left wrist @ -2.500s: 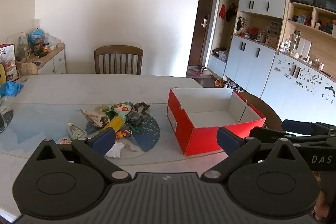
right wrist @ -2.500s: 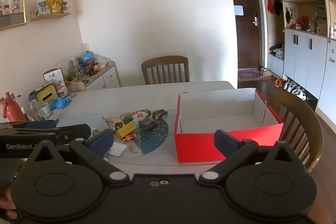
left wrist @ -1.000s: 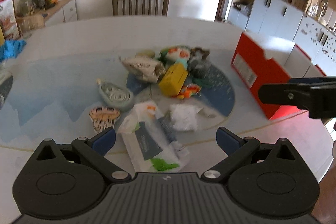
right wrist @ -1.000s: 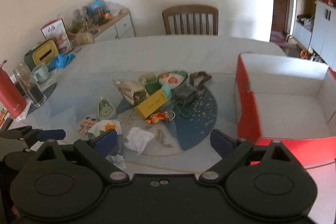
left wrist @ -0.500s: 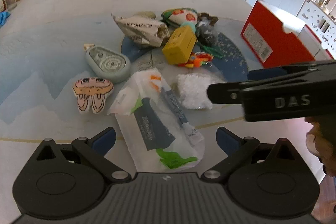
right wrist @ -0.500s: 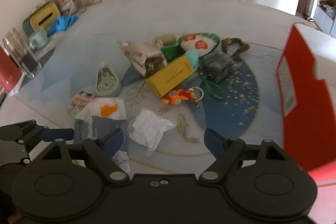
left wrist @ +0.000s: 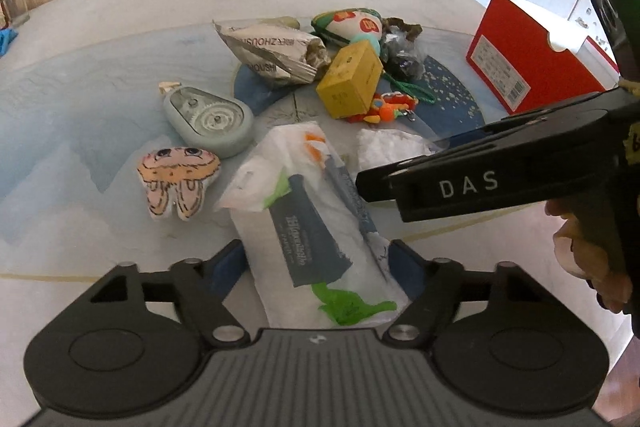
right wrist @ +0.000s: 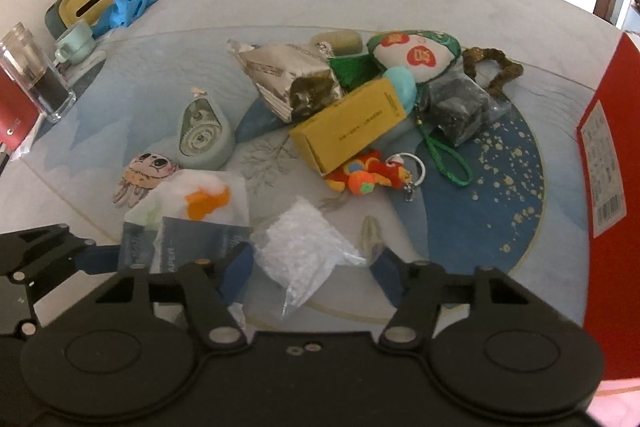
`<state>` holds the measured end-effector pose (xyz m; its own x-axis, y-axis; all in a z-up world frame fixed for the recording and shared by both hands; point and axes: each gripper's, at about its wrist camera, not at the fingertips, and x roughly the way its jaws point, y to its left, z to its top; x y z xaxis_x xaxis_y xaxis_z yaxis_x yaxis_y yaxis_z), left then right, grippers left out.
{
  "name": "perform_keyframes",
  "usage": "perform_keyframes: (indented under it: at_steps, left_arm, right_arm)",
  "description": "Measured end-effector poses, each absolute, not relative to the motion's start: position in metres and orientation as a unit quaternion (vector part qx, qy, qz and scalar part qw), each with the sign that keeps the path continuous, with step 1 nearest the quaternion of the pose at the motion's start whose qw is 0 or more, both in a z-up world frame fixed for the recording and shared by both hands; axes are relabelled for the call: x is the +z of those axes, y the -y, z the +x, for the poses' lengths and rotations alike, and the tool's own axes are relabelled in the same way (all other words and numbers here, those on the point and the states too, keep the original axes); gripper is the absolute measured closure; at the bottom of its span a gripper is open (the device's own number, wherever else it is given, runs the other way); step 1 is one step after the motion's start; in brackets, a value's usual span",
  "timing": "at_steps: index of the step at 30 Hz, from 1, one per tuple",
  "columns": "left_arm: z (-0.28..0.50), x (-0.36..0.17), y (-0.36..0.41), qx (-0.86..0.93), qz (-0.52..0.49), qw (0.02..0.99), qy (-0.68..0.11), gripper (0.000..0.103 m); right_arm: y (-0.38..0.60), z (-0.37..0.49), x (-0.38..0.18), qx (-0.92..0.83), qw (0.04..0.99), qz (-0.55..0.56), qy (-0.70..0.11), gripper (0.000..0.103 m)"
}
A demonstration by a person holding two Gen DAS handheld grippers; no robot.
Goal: Organize objects
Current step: 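Grasp the white plastic bag with left tool while right tool grasps clear bubble bag, then carry both bags over the red box with both tools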
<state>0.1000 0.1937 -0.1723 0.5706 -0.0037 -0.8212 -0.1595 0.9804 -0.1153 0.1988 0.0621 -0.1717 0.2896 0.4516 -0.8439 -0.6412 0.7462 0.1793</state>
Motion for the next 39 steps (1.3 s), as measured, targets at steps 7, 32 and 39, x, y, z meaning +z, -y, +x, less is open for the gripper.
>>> perform_keyframes:
  at_steps: [7, 32, 39]
  left_arm:
    - [0.100, -0.170, -0.199, 0.044, -0.087, 0.884, -0.457, 0.055]
    - [0.123, -0.085, -0.184, -0.032, -0.036, 0.917, -0.395, 0.067]
    - [0.143, -0.055, -0.155, -0.073, -0.015, 0.921, -0.382, 0.067]
  right_arm:
    - [-0.060, 0.199, -0.169, 0.346, 0.795, -0.089, -0.491, 0.062]
    - [0.003, 0.176, -0.072, 0.276, 0.864, -0.022, -0.422, 0.070]
    - [0.038, 0.172, -0.052, 0.245, 0.885, 0.005, -0.396, 0.070]
